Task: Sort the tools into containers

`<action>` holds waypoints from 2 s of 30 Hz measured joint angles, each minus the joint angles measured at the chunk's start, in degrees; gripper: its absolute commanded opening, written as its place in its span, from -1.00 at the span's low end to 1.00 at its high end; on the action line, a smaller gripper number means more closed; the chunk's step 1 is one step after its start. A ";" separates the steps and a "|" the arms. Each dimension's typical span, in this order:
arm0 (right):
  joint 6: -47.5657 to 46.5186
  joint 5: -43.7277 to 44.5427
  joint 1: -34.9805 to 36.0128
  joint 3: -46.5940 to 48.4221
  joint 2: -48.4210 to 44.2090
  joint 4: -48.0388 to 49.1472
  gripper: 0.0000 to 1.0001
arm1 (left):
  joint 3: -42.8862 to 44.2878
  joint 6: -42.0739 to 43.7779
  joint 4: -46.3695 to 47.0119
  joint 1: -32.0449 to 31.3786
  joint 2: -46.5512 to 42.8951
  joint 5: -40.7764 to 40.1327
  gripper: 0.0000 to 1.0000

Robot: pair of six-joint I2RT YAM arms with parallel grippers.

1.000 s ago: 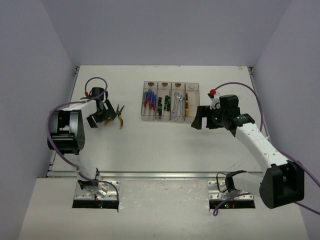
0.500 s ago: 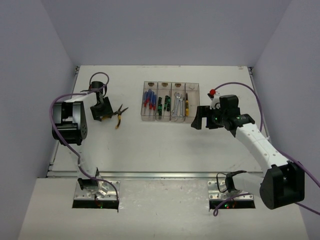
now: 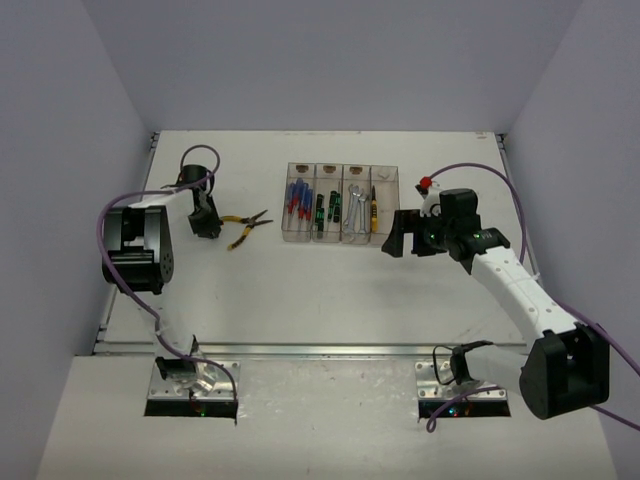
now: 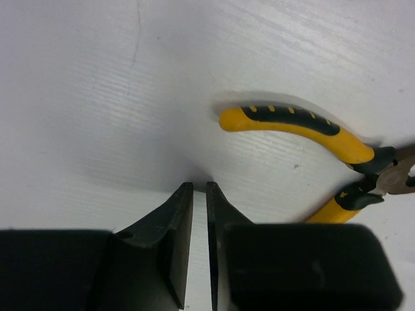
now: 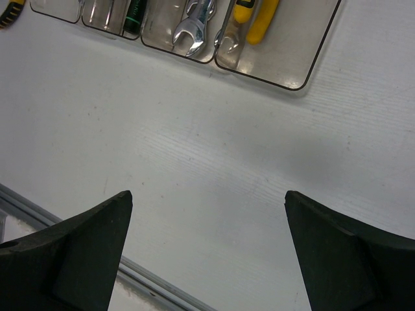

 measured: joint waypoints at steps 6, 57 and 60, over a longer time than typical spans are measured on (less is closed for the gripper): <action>0.00 -0.05 0.00 0.00 -0.44 0.06 0.98 | -8.36 -5.97 5.61 -0.81 -6.08 4.76 0.02; -0.02 -1.75 0.00 -0.32 -1.46 0.49 0.98 | -2.41 -4.17 0.53 -13.99 -2.03 -2.34 -1.00; 0.00 -2.70 0.00 -0.70 -1.74 1.03 0.98 | -7.81 -6.81 3.41 -13.99 -6.54 -2.45 -1.00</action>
